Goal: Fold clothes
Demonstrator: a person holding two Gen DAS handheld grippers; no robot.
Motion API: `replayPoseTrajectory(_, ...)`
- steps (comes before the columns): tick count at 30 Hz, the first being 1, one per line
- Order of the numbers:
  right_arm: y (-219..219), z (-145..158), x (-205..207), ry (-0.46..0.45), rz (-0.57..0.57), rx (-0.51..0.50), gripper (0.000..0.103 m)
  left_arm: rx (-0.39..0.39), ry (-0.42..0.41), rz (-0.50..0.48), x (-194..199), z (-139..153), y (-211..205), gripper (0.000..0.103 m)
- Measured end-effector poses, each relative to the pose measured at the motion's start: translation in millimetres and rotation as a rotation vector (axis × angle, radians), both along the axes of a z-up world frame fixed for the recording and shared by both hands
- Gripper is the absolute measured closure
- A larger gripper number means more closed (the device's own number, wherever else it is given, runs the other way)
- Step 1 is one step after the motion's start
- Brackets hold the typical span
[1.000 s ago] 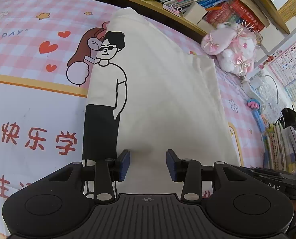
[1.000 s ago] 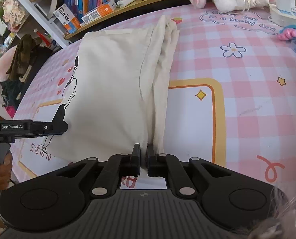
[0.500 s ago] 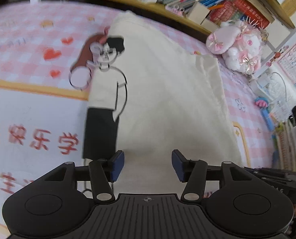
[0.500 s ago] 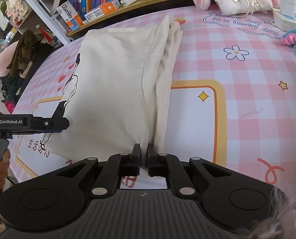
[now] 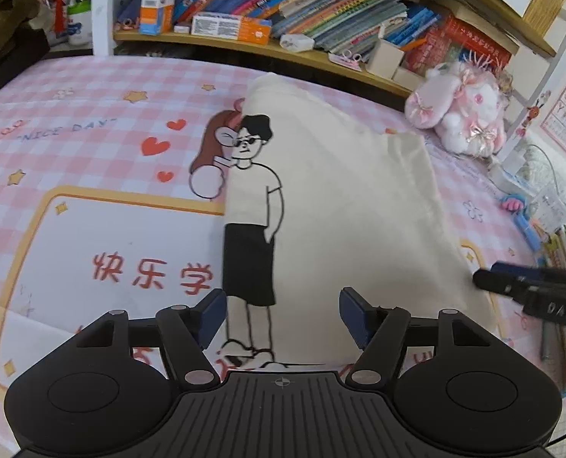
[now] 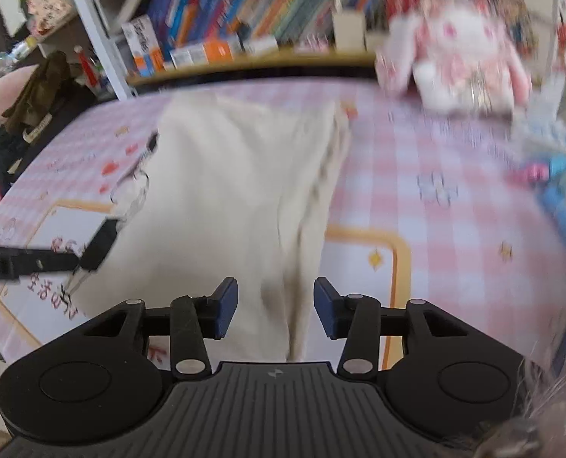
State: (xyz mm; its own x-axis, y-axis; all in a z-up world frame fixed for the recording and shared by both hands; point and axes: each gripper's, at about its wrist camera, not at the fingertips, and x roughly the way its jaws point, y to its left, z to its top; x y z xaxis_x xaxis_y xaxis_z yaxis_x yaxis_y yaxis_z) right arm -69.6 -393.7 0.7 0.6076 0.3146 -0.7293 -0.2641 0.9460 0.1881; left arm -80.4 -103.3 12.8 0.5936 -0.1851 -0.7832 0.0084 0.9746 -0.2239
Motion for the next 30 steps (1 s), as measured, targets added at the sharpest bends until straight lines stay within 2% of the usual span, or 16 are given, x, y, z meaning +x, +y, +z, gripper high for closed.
replayPoseTrajectory(4,12,2,5,-0.031,0.02,-0.038,0.07,-0.012,-0.005,0.017,-5,1,6,0.035)
replayPoseTrajectory(5,14,3,6,-0.039,0.025,-0.047,0.075,-0.01,-0.003,0.019,-6,1,7,0.034)
replayPoseTrajectory(7,17,-5,9,-0.009,0.02,-0.084,0.092,-0.006,-0.004,0.021,-7,1,11,0.034)
replayPoseTrajectory(8,17,-11,11,0.019,0.015,-0.1,0.094,-0.006,-0.006,0.022,-7,2,14,0.034)
replayPoseTrajectory(10,12,-25,12,0.068,0.004,-0.105,0.094,-0.007,-0.01,0.022,-7,4,19,0.034)
replayPoseTrajectory(14,14,-29,9,0.056,-0.003,-0.109,0.094,-0.041,-0.015,0.012,0,4,32,0.03)
replayPoseTrajectory(23,31,-28,11,0.071,-0.059,-0.162,0.092,-0.083,-0.026,-0.015,25,4,67,0.029)
replayPoseTrajectory(30,34,-23,9,0.085,-0.202,-0.137,0.092,-0.132,-0.011,-0.059,54,-2,87,0.029)
